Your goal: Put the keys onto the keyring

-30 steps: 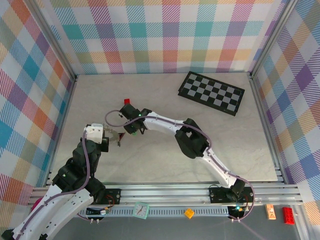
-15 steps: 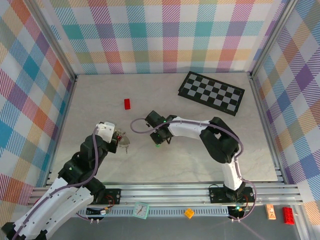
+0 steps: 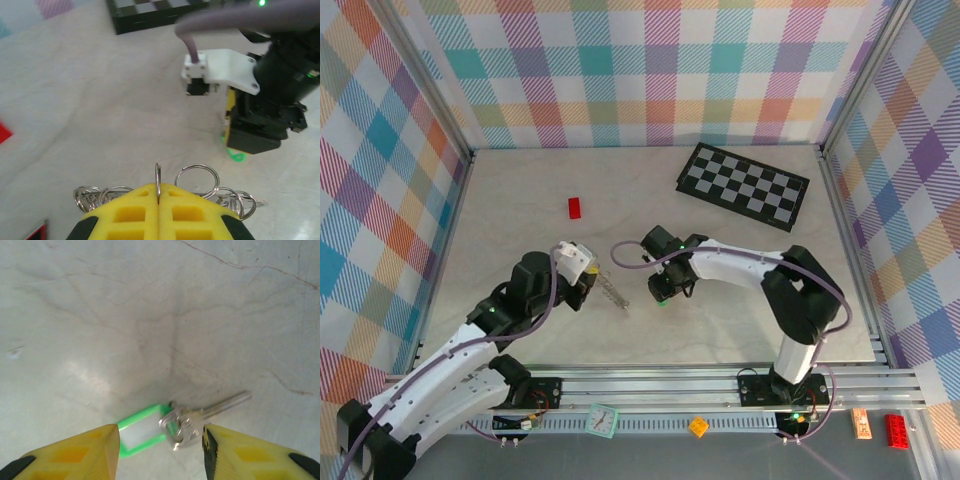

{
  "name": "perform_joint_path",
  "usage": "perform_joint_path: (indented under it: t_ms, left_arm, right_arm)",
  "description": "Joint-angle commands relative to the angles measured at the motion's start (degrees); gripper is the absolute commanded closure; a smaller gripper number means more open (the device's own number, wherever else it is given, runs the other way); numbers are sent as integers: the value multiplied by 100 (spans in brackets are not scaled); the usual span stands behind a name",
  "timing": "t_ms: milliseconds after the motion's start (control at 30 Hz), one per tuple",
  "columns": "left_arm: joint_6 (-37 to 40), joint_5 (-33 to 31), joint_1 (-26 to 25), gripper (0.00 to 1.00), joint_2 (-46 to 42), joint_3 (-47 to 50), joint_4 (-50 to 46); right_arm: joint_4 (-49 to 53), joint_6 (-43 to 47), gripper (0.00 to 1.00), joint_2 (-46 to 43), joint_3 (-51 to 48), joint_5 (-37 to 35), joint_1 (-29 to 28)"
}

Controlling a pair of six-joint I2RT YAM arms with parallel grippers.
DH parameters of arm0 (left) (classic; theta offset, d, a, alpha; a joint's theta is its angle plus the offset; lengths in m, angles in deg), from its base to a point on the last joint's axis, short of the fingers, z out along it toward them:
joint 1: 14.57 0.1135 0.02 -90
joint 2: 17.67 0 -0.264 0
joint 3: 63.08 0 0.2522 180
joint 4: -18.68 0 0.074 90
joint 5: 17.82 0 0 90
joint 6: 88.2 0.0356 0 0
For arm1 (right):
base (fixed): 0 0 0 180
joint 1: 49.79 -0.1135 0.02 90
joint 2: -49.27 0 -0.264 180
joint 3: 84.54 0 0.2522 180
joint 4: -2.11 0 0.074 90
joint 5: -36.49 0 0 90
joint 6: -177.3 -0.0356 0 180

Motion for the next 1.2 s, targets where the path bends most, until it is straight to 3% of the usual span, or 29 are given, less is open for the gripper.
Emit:
perform_joint_path:
  t_ms: [0,333,800,1167]
  left_arm:
    - [192,1012,53,100,113,-77,599]
    - [243,1789,36,100,696,-197,489]
    - [377,1675,-193,100,1003,-251,313]
    - [408,1697,-211,100,1027,-267,319]
  right_arm:
    - [-31,-23,51,-521,-152,630,224]
    - [458,287,57,-300,96,971,501]
    - [883,383,65,694,876,801,510]
    - [1091,477,77,1013,1078,901,510]
